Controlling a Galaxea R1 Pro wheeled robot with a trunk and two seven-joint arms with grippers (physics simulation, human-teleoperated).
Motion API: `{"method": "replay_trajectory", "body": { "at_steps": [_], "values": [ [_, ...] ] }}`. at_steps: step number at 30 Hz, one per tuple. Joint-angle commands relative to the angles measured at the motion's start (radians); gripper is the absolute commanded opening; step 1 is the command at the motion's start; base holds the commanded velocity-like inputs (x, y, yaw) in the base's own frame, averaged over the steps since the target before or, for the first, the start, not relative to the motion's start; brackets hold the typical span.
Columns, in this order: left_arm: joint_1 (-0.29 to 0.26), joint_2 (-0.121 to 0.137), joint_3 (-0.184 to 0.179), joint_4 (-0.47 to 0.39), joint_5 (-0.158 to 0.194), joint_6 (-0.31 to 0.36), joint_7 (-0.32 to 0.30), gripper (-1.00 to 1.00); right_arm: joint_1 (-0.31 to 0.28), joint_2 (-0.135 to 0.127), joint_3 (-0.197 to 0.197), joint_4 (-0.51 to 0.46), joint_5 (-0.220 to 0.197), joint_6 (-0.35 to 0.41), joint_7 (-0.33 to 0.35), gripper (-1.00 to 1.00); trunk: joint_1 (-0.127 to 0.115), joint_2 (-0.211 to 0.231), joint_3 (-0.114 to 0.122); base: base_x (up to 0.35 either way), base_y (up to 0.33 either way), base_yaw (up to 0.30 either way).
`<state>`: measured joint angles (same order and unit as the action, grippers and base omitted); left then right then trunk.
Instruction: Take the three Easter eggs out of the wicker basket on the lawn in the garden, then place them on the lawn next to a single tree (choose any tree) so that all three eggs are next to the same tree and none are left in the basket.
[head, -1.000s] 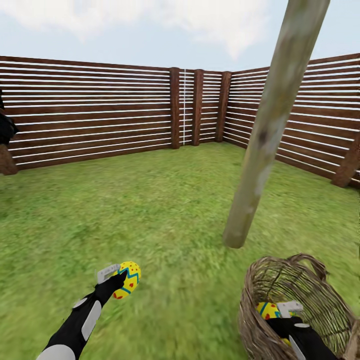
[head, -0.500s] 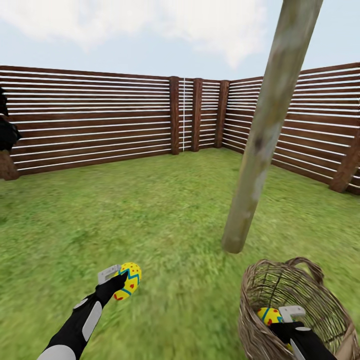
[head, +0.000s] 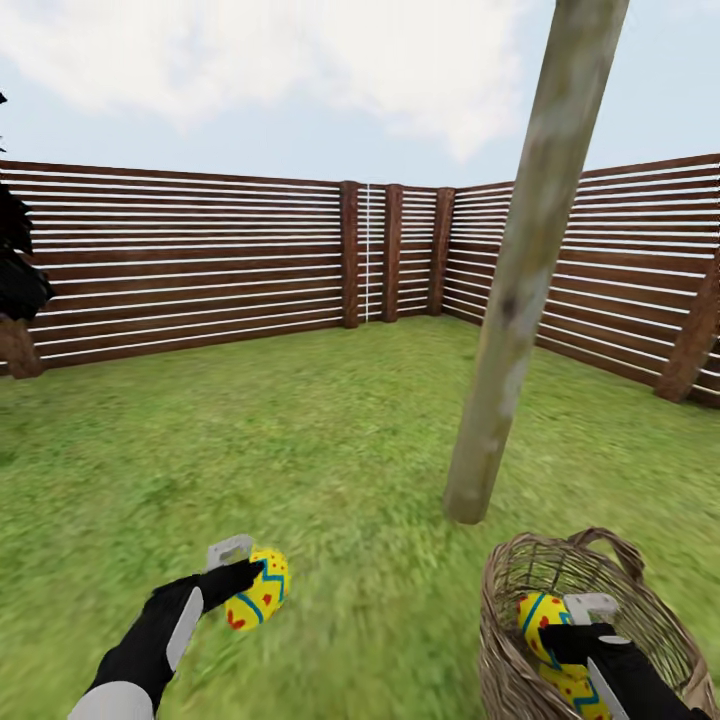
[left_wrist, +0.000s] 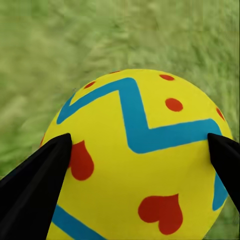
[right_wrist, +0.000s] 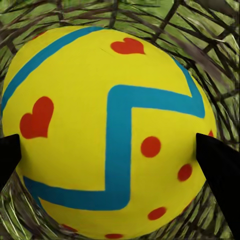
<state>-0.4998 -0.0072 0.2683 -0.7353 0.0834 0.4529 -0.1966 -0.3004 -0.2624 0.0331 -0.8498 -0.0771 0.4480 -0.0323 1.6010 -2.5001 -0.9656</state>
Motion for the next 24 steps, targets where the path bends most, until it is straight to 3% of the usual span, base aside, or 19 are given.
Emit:
{"method": "replay_trajectory", "body": {
  "at_steps": [1,3,6,16,24],
  "values": [
    [0.004,0.002,0.005,0.002,-0.010,0.052,-0.002,-1.00,0.000,0.004,-0.002,-0.022,-0.009,0.060,-0.003,-1.00,-0.001,0.000,0.003,0.000,0.000,0.000],
    [0.023,0.012,0.010,0.081,-0.018,0.013,0.003,-1.00,0.000,0.013,-0.004,-0.044,-0.009,0.121,-0.004,-1.00,-0.005,0.007,0.010,0.000,0.000,0.000],
    [0.027,0.016,0.009,0.119,-0.019,-0.061,0.007,-1.00,0.000,0.009,-0.009,-0.044,-0.008,0.133,-0.004,-1.00,-0.016,0.028,0.019,0.000,0.000,0.000],
    [0.027,0.014,0.007,0.119,-0.020,-0.060,0.006,-1.00,0.000,0.018,-0.004,-0.015,-0.004,0.130,-0.005,-1.00,-0.055,0.098,0.051,0.000,0.000,0.000],
    [0.033,0.019,0.006,0.127,-0.016,-0.066,0.006,-1.00,0.001,0.011,-0.007,0.002,-0.010,0.128,0.003,-1.00,-0.078,0.140,0.069,0.000,0.000,0.000]
  ]
}}
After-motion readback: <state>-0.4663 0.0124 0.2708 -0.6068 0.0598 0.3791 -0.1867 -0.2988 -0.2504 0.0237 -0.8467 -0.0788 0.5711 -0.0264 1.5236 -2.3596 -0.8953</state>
